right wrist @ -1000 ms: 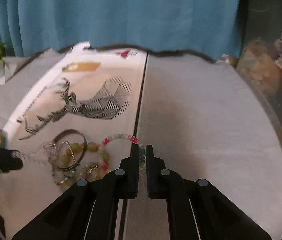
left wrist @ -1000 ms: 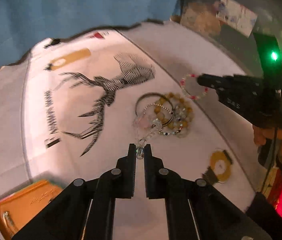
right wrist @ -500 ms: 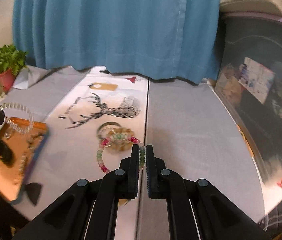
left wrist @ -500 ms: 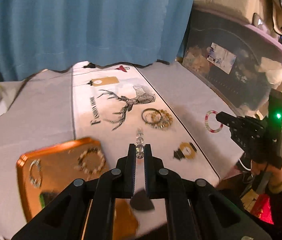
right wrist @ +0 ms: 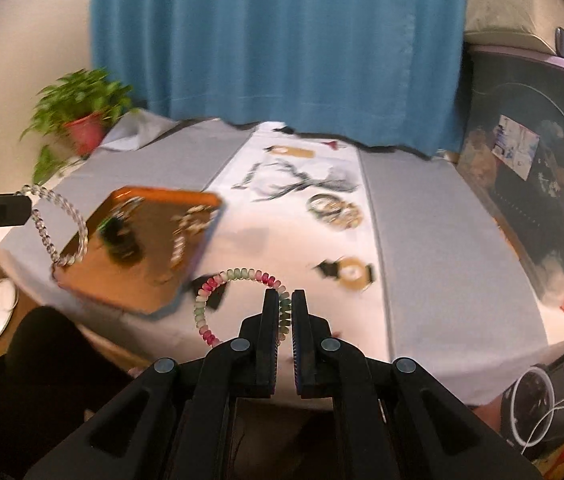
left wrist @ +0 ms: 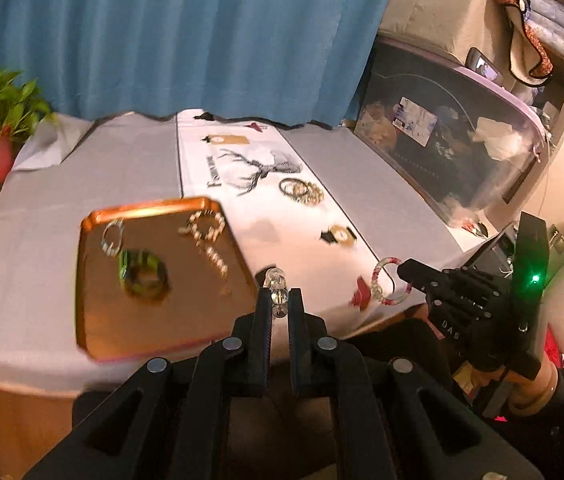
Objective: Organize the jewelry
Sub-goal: 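Carry both held bracelets over the copper tray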
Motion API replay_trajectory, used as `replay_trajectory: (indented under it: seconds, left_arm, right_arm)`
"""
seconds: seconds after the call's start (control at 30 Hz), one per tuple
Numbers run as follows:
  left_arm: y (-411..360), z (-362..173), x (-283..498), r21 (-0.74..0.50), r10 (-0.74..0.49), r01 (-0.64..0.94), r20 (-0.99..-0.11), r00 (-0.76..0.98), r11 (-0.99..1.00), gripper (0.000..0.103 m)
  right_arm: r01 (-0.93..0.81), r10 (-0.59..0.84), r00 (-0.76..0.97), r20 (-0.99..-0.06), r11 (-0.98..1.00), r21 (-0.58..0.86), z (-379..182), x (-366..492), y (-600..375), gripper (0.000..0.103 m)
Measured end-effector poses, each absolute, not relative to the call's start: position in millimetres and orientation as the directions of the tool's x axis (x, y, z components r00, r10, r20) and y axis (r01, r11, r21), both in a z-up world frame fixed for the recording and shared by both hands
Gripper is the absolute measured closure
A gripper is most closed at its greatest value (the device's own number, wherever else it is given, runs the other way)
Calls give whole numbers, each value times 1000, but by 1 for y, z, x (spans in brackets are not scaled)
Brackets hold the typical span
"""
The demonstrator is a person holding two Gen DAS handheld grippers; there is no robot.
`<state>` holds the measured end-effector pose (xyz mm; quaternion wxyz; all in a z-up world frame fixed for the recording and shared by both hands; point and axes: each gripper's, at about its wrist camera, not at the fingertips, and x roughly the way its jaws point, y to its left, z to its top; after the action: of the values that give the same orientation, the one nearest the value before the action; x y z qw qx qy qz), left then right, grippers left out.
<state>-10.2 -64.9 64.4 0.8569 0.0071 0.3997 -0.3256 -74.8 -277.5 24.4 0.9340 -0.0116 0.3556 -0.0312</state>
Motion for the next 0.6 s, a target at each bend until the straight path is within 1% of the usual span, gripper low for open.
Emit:
replay_trajectory:
  seconds: [0.27,0.6]
  left_arm:
    - [-25,52,-48,-277,-542,513,-684,488,812,98]
    - [2,53,-62,-298,-544,484,-661,517,822,98]
  right_arm:
    - [-55,-5,728,-685,996,-65,17,-110,-221,97]
    - [-93,9,723,-691,992,-85,16,-121,-199,97]
